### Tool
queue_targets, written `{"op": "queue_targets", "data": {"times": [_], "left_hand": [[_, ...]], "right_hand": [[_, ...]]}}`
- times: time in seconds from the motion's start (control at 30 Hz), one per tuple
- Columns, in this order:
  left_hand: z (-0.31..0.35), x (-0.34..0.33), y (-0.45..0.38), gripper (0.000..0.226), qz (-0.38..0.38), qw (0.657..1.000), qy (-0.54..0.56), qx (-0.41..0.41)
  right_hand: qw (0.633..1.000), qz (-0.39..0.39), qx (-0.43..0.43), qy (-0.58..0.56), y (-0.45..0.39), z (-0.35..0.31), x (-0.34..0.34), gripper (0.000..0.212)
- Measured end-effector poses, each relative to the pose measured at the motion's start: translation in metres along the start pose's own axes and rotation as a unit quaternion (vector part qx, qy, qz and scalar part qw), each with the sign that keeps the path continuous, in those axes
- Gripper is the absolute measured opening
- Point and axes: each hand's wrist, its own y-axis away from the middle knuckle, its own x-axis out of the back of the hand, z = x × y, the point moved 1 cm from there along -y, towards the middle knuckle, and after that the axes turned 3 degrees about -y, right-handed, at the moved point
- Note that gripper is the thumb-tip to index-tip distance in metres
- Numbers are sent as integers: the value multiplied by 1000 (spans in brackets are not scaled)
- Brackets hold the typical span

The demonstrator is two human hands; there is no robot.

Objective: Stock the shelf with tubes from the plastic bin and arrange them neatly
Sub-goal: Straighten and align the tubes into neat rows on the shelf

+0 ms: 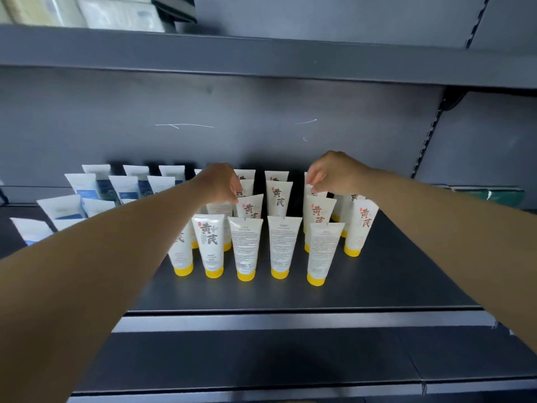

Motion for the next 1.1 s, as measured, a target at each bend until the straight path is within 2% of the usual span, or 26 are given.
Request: {"op": "queue_targets", "data": {"times": [0.23,0.5,0.67,0.9,1.1], "left_hand": [[-27,-1,0,40,0,1000,7,-19],[-36,1,-7,30,45,997,32,-46],[-43,1,-14,31,29,998,31,-48],[-51,-4,-23,31,6,998,42,-46],[-50,-8,-25,30,-8,998,45,-48]], "right_hand": [[1000,-18,17,-6,-19,-42,-33,22],[999,-42,24,-12,-41,-62,-57,26],[998,-53,30,-10,-53,-71,-66,30],[999,-25,31,22,-67,-71,-66,27],[996,-59,56,44,-68,-74,-71,26]]}}
